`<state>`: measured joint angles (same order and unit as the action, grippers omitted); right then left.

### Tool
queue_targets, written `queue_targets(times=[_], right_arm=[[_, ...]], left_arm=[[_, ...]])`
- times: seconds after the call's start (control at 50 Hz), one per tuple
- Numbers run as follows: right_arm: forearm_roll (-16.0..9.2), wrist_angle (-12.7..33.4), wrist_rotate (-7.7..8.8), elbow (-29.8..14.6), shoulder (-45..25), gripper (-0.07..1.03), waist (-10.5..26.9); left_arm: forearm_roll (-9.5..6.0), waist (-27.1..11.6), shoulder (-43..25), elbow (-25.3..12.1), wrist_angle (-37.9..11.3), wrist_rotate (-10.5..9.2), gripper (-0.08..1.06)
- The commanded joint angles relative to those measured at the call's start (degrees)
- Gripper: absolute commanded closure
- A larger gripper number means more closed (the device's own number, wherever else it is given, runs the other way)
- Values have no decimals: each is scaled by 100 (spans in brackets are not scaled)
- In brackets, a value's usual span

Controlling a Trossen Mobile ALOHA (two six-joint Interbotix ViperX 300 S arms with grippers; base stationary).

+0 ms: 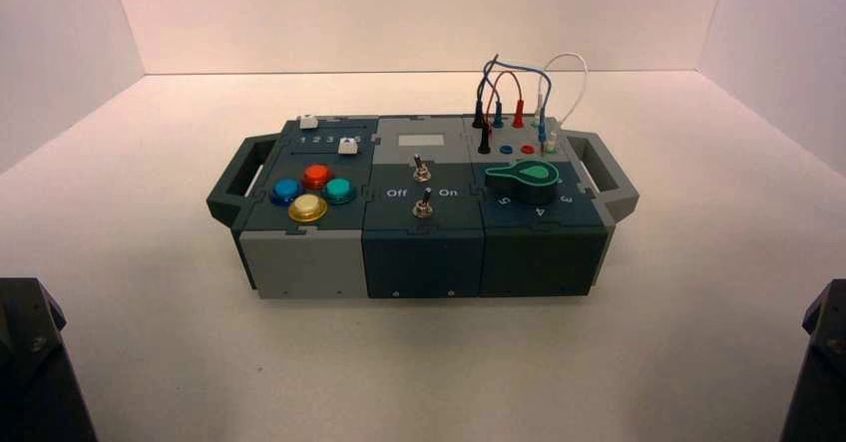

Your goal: Move the bottom slider to position 4.

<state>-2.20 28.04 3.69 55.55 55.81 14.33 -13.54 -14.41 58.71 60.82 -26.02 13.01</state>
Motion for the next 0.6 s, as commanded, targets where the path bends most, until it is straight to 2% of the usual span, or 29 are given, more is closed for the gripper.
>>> queue_targets(times=[0.02,0.18,0.28,0.48,0.6], right_arm=[[-26,316,18,-308,-396,99,272],[-158,466,18,-369,-756,99,650],[-158,483,18,-378,-949,99,809],[-167,466,62,-369,-1406,99,1160],[-167,422,70,-369,-1459,99,1274]], left_arm=[[0,-237,-343,-237,-281,35,101],[0,-624,-817,-299,-519,114,101],[0,-853,-1046,-325,-527,114,101],[-26,-1389,-1564,-475,-510,26,101],[-26,-1459,-1714,-501,-475,18,101]])
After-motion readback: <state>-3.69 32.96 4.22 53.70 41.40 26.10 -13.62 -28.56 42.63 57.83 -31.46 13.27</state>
